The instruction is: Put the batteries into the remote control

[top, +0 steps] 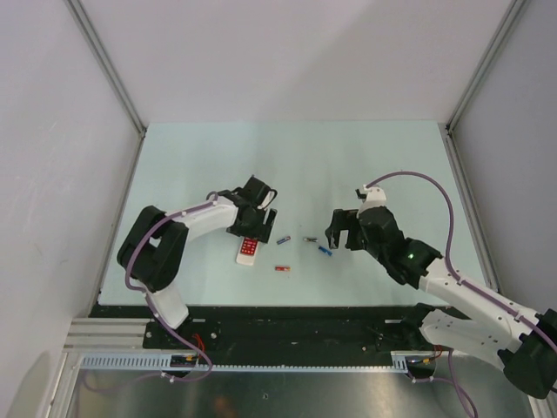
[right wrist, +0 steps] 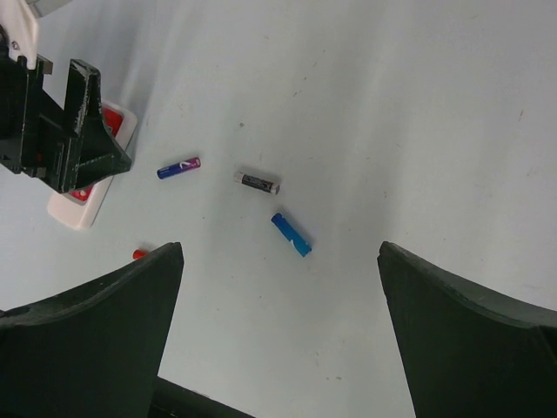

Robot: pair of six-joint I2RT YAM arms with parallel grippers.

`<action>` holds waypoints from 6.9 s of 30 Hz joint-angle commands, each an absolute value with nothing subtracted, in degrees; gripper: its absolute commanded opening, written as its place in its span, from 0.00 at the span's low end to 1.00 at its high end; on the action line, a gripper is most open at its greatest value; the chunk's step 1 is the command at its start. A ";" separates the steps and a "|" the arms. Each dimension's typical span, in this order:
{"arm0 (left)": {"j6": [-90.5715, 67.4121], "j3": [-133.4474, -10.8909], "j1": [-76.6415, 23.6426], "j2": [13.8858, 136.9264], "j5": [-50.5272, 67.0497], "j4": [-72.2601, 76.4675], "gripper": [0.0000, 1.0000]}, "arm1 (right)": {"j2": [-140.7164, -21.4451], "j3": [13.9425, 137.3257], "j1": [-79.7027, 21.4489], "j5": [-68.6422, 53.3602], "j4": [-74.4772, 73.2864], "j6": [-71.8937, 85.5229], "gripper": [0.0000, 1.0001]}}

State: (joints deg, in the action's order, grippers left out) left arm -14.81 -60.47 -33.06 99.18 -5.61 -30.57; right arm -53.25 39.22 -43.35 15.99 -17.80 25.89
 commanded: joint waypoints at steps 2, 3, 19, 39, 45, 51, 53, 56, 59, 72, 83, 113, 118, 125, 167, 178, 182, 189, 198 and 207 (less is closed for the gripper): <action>-13.62 -62.93 -32.61 100.20 -6.85 -30.15 0.79 | -51.86 38.94 -43.77 16.61 -18.10 26.72 1.00; -13.62 -62.84 -32.61 100.28 -7.12 -30.23 0.73 | -51.77 38.85 -43.77 16.70 -18.11 26.81 1.00; -18.62 -67.84 -33.05 89.58 -2.03 -30.59 0.33 | -48.17 38.85 -44.12 15.30 -17.32 29.26 1.00; -47.10 -56.87 -34.01 67.42 35.41 20.81 0.24 | -42.71 39.29 -30.86 -28.10 12.55 43.67 1.00; -51.23 -55.02 -34.01 66.97 37.09 28.12 0.12 | -47.11 40.25 -29.61 -34.72 20.56 50.10 1.00; -55.01 -54.06 -34.19 68.20 38.06 33.30 0.00 | -48.16 41.13 -31.64 -33.75 19.60 47.63 1.00; -55.46 -53.97 -34.54 68.38 38.14 33.75 0.00 | -48.34 41.13 -31.81 -33.66 20.83 48.07 1.00; -55.90 -53.53 -35.07 68.47 38.06 34.63 0.00 | -48.51 41.13 -32.34 -33.66 23.29 49.04 1.00; -56.34 -53.09 -35.68 68.29 38.41 35.77 0.00 | -50.09 41.22 -32.61 -34.10 25.39 50.01 1.00; -57.04 -51.15 -36.47 67.68 38.50 38.67 0.00 | -54.93 41.13 -34.98 -36.21 32.08 52.56 0.82; -57.04 -50.98 -36.47 68.11 37.97 39.29 0.79 | -54.06 41.22 -35.77 -38.40 31.47 51.68 0.42; -39.90 -52.38 -42.71 63.28 13.98 9.85 0.97 | -56.51 58.36 -59.68 21.71 -19.87 19.16 0.35; -41.48 -51.07 -43.59 65.21 12.66 10.37 0.84 | -56.51 58.36 -59.77 21.18 -17.93 19.69 0.35; -42.54 -51.24 -45.09 68.28 13.09 12.92 0.69 | -56.86 58.36 -60.03 20.57 -16.44 20.39 0.35; -59.93 -40.70 -33.05 71.72 32.16 43.05 0.00 | -44.38 45.27 -38.69 -13.39 -8.01 39.81 1.00; -65.91 -37.44 -32.96 74.35 38.31 53.26 0.00 | -50.97 39.91 -31.82 -32.77 9.84 48.86 0.92; -68.29 -38.67 -32.96 76.72 39.81 55.10 0.00 | -53.69 38.32 -32.08 -33.92 12.48 49.48 0.84; -69.96 -39.99 -33.05 78.75 39.99 56.42 0.00 | -56.16 38.23 -32.34 -34.98 15.20 49.66 0.71; -71.54 -40.52 -33.05 78.93 40.25 58.01 0.00 | -59.94 37.79 -32.96 -35.77 19.07 51.42 0.54; -72.07 -40.87 -33.05 78.57 39.82 58.54 0.00 | -61.44 37.79 -34.45 -35.95 17.67 50.98 0.35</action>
